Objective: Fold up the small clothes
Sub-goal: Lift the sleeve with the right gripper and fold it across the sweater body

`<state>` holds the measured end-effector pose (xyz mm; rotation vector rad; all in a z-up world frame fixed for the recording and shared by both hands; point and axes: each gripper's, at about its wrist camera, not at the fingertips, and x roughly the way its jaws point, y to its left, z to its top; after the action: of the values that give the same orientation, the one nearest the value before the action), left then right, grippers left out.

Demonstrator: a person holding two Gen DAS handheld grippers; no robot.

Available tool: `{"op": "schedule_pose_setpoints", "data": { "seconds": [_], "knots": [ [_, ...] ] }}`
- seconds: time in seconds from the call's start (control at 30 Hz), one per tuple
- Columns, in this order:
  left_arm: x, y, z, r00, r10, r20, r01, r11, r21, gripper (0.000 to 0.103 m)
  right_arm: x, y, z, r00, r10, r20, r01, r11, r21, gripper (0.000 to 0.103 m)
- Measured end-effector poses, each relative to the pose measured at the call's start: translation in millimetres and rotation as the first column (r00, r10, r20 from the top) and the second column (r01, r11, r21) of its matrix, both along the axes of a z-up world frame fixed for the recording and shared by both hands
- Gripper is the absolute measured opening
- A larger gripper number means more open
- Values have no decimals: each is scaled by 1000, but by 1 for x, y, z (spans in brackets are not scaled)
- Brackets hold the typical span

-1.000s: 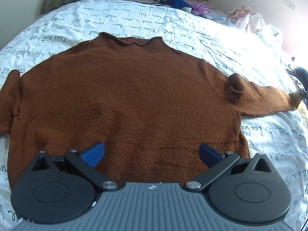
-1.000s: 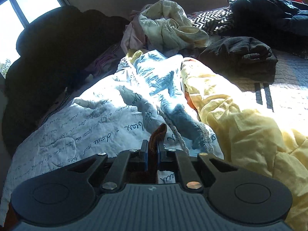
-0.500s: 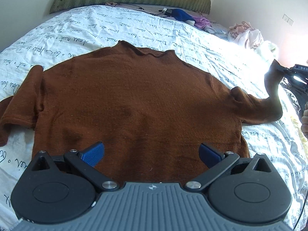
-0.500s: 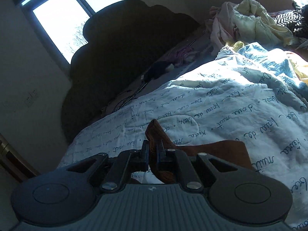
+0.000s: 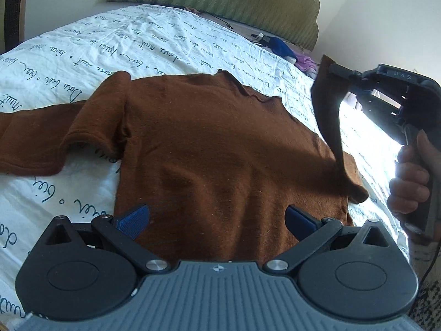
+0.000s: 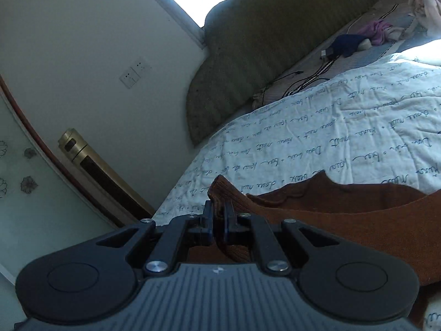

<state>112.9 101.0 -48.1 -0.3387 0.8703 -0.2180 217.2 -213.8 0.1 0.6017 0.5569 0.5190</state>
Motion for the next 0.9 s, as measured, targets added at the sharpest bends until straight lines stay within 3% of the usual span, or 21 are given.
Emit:
{"op": "schedule_pose_setpoints", "data": {
  "seconds": [0.27, 0.37, 0.57, 0.63, 0.7, 0.8, 0.9],
  "knots": [
    [-6, 23, 2, 999, 38, -2, -38, 999, -17, 103, 15, 103, -17, 981, 187, -59, -189, 982, -22, 6],
    [-7, 24, 1, 999, 48, -9, -48, 999, -17, 103, 20, 130, -26, 972, 221, -85, -227, 971, -76, 6],
    [-4, 17, -2, 999, 36, -23, -37, 999, -6, 103, 34, 167, -53, 944, 294, -147, -308, 948, -80, 6],
    [-5, 15, -2, 998, 55, -26, -54, 998, 44, 103, 36, 176, -56, 932, 323, -163, -337, 940, -62, 6],
    [-4, 16, -3, 998, 62, -28, -61, 996, 61, 103, 39, 187, -60, 921, 348, -173, -367, 925, -95, 6],
    [-5, 22, -5, 997, 71, -41, -70, 997, 22, 103, 49, 192, -70, 906, 367, -213, -398, 908, -129, 6],
    [-4, 23, -5, 995, 89, -39, -88, 995, 41, 103, 55, 191, -81, 926, 316, -207, -360, 904, -232, 9]
  ]
}}
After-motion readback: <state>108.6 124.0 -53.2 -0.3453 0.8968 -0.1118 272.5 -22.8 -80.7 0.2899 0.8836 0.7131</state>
